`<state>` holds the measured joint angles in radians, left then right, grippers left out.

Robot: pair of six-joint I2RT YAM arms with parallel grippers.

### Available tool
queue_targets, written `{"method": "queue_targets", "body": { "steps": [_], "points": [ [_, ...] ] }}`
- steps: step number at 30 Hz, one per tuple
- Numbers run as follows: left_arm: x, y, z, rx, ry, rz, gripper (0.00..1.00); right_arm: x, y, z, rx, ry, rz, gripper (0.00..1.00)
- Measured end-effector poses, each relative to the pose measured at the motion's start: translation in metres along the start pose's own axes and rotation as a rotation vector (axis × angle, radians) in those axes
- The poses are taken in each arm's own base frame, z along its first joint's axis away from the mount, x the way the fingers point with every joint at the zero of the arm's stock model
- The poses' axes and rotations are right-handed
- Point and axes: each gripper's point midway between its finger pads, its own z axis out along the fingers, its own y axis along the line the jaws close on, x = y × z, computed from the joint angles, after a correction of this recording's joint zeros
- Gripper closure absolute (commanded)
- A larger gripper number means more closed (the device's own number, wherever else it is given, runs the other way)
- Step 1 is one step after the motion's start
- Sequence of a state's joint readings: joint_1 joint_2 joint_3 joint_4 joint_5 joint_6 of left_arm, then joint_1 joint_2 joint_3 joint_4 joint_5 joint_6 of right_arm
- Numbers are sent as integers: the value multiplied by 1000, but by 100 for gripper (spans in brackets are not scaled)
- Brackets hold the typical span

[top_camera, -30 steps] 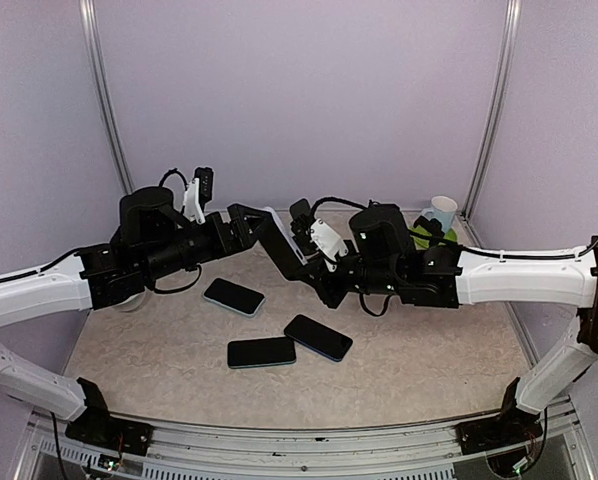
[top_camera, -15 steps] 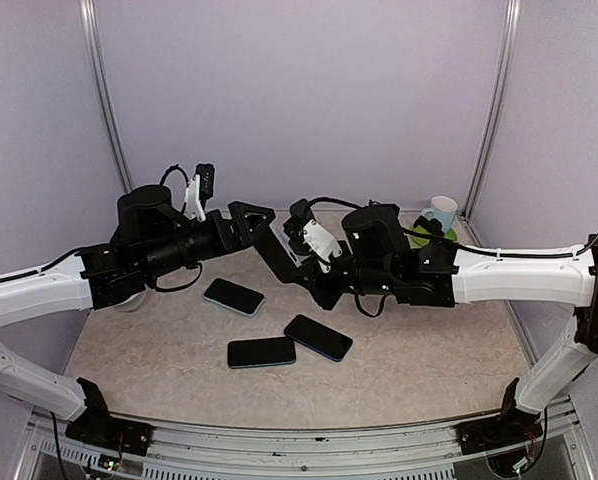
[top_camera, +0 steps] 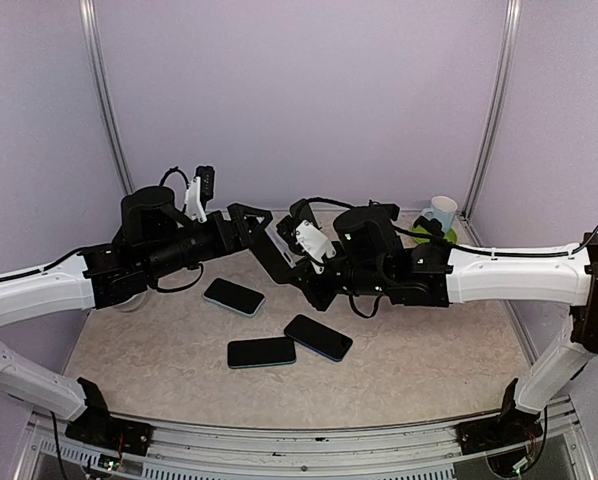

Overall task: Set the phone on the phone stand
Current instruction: Pass from the right arm to the left, then place the phone on the phone stand.

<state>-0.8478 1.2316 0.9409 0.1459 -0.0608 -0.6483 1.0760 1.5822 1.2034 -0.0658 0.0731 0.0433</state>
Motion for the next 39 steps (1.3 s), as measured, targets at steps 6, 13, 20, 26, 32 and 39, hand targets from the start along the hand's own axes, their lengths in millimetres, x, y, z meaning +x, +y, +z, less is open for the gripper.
{"method": "queue_targets", "body": {
  "steps": [6, 13, 20, 26, 32, 39],
  "points": [
    [3, 5, -2, -12, -1, -2, 38, 1, 0, 0, 2, 5, 2, 100],
    [4, 7, -2, -19, 3, -1, 47, 2, 1, 2, -2, 12, 10, 48],
    [15, 30, -5, -129, 52, 27, 47, -15, 5, -1, -30, -32, 17, 1],
    [-10, 61, -10, -239, 17, 52, 47, -13, 10, -1, -61, -32, 19, 0],
    [-45, 104, -23, -391, -37, 56, 47, 2, 2, -8, -74, -17, 53, 0],
    [-81, 167, -47, -607, -84, 56, 48, 25, -31, -18, -23, 6, 127, 0]
  ]
}}
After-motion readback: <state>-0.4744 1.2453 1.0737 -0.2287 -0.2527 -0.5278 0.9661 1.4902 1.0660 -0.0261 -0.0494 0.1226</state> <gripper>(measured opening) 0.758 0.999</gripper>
